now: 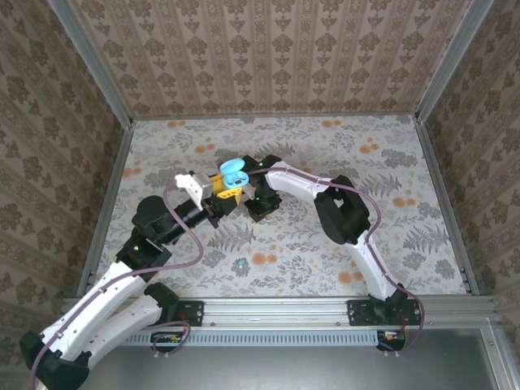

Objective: Insert the wireless bluetooth earbuds into the charging case

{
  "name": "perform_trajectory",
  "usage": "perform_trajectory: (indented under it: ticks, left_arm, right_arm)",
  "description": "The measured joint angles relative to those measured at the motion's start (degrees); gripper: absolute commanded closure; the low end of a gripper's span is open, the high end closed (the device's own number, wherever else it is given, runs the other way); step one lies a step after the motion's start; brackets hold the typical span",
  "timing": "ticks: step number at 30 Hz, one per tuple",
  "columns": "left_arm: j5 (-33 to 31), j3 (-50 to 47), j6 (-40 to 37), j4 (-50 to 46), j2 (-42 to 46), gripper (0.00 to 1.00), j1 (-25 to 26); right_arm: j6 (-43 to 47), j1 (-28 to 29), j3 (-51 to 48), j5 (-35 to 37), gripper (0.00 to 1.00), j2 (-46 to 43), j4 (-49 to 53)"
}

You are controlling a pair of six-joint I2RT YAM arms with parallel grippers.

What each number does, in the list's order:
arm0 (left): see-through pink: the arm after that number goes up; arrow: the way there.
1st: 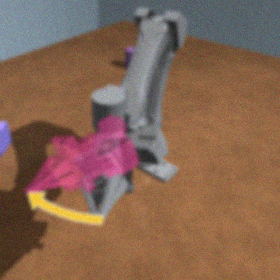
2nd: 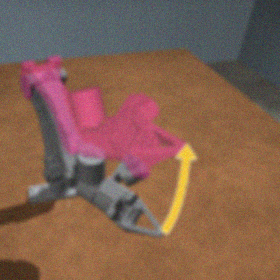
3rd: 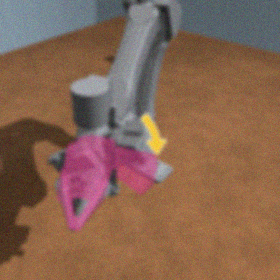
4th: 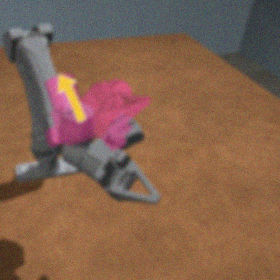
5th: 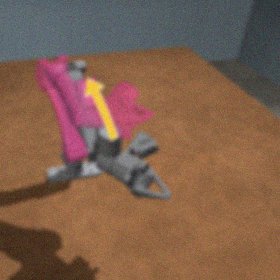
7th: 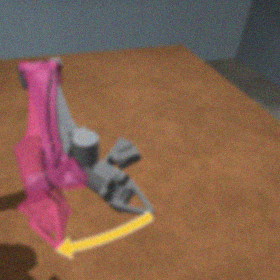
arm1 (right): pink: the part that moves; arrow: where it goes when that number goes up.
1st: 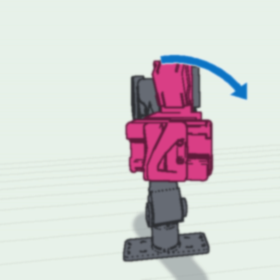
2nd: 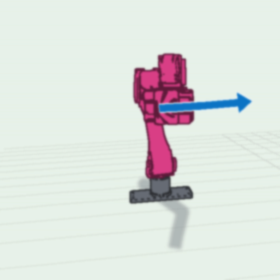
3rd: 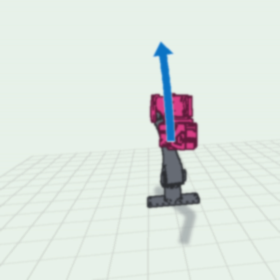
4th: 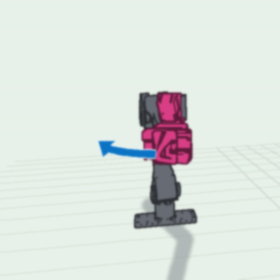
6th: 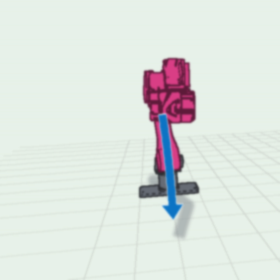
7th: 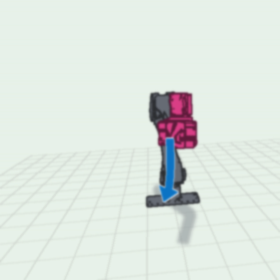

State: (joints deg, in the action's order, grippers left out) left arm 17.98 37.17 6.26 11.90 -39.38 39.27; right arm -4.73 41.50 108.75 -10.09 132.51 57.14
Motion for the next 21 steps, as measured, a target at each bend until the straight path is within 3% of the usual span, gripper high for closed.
perform_trajectory:
  ticks: [6, 13, 21]
  left_arm:
    - [-0.24, 0.57, 0.0, 0.02, -1.22, 0.74, 0.0]
    - [-0.52, 0.66, 0.04, 0.11, -3.34, 0.74, 0.0]
    - [-0.7, 0.66, 0.2, 1.36, -6.71, 0.74, 0.0]
  right_arm:
    - [-5.77, -4.5, -13.38, -12.11, 0.78, -12.07, -9.33]
    - [-18.01, -18.27, -31.45, -33.79, 0.78, -33.2, -28.2]
    - [-36.52, -25.62, -44.83, -53.77, 0.74, -42.56, -50.73]
